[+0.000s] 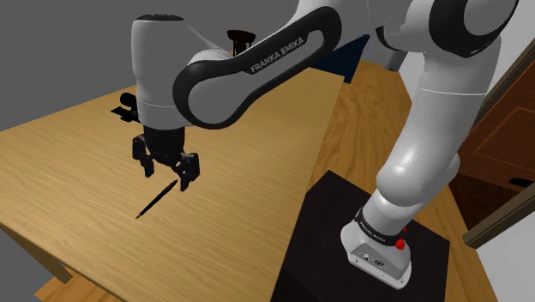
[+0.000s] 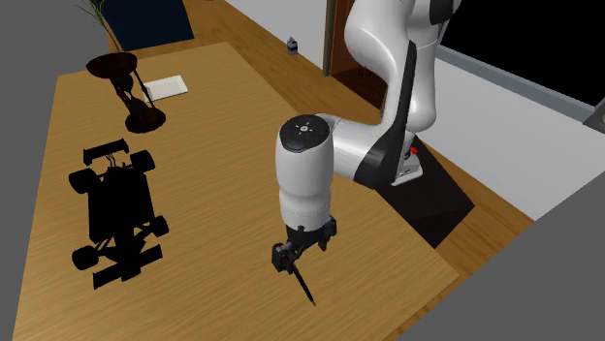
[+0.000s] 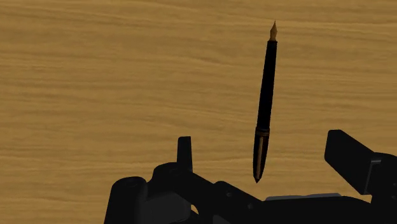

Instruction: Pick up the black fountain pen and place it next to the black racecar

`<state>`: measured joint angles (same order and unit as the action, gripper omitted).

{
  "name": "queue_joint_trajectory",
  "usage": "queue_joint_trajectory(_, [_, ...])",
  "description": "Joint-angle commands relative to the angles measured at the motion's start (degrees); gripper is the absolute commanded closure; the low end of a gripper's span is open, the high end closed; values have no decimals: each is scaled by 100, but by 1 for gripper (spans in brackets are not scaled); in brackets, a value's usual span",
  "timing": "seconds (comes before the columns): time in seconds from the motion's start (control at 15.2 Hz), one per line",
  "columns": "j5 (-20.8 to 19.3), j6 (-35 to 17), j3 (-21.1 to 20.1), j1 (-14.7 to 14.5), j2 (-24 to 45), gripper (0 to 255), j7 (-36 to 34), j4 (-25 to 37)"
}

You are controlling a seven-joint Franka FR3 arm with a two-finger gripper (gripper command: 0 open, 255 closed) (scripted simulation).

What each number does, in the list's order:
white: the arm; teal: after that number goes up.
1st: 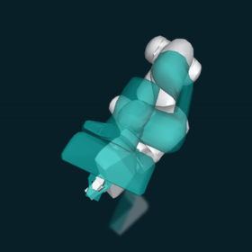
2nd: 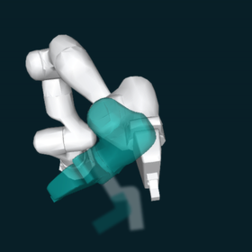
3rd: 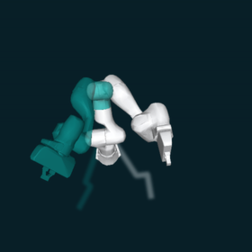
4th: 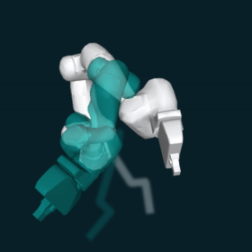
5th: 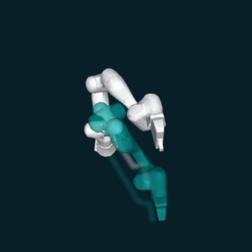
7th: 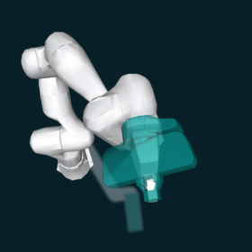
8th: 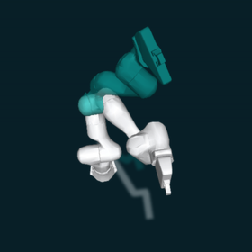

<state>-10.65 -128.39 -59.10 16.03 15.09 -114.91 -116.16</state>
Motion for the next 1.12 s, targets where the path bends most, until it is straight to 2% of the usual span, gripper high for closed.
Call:
queue_joint_trajectory(0.0, [-565,28,410,-462,514,0,-683,395])
queue_joint_trajectory(0.53, [-986,-382,744,-785,921,0,-953,282])
queue_joint_trajectory(0.99, [-984,-381,744,-786,920,0,-952,282])
queue_joint_trajectory(1.06, [-984,-381,744,-786,920,255,-952,282])
